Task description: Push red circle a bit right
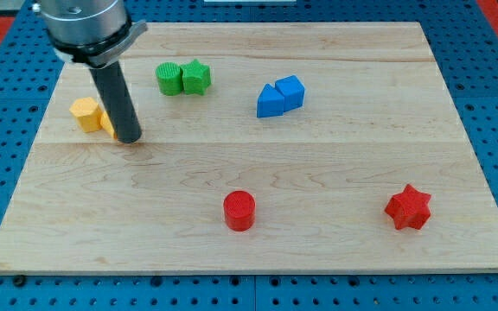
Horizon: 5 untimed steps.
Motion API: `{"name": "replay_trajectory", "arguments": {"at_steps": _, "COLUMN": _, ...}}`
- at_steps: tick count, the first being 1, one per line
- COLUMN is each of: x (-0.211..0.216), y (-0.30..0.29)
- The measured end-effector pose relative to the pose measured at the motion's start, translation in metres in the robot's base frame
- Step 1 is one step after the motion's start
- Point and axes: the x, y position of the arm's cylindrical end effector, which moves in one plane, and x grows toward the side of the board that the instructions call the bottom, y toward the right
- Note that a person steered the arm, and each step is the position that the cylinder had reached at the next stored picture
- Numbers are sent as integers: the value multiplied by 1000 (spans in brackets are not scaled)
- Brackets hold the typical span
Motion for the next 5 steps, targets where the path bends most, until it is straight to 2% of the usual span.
{"name": "replay_trajectory", "arguments": {"at_steps": 1, "x": 1, "y": 33}}
{"name": "replay_trajectory", "arguments": {"at_steps": 2, "x": 34, "y": 132}}
{"name": "replay_trajectory", "arguments": {"at_steps": 3, "x": 54, "y": 136}}
{"name": "replay_trajectory", "arguments": {"at_steps": 4, "x": 40, "y": 73}}
{"name": "replay_trajectory", "arguments": {"at_steps": 5, "x": 93, "y": 41}}
